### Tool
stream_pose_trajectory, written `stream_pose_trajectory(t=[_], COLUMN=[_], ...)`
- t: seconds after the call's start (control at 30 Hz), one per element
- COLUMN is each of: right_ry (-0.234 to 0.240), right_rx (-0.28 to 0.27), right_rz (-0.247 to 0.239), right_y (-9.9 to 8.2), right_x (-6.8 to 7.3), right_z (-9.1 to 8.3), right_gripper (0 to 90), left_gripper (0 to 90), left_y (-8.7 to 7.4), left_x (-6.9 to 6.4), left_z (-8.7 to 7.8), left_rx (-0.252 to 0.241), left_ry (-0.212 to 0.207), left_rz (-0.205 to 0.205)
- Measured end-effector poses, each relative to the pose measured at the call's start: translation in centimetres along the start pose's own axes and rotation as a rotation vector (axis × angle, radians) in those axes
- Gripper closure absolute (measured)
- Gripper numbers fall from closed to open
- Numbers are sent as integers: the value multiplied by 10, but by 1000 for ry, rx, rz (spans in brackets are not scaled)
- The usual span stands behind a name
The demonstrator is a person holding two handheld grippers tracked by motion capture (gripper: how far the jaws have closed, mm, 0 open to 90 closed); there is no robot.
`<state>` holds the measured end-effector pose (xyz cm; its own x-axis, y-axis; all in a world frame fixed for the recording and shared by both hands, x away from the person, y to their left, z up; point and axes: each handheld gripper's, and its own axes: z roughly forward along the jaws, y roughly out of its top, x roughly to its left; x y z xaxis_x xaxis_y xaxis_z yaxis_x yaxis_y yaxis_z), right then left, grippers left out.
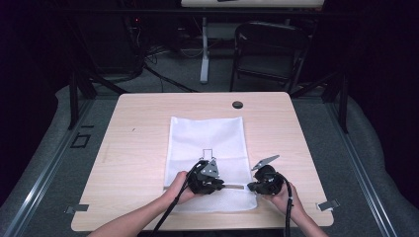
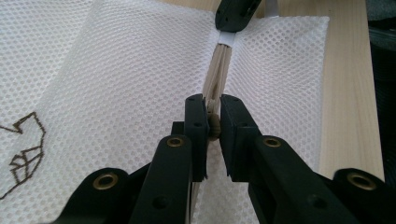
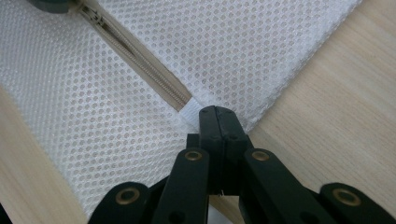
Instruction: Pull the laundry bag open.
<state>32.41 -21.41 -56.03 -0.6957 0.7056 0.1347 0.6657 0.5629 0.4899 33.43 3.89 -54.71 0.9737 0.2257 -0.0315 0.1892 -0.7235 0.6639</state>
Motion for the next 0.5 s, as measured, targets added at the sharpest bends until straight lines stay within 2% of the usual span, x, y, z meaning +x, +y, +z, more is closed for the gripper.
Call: stream_pose_trajectory(t=[0.2, 0.4, 0.47, 0.5], right_ry=[14, 13, 12, 1], right_rx=[1, 4, 0, 8], right_rz=[17, 17, 19, 5], right_y=[0, 0, 0, 0], right_x=[0, 1, 1, 0], right_z=[0, 0, 0, -1], right_gripper=[900, 900, 900, 900], left_gripper=[823, 823, 823, 823], left_y=[-2, -4, -4, -4], left_x=[0, 1, 2, 1], left_z=[-3, -6, -7, -6], left_rx=[-3, 1, 9, 2], left_ry=[6, 7, -5, 5], left_rz=[-2, 1, 2, 3])
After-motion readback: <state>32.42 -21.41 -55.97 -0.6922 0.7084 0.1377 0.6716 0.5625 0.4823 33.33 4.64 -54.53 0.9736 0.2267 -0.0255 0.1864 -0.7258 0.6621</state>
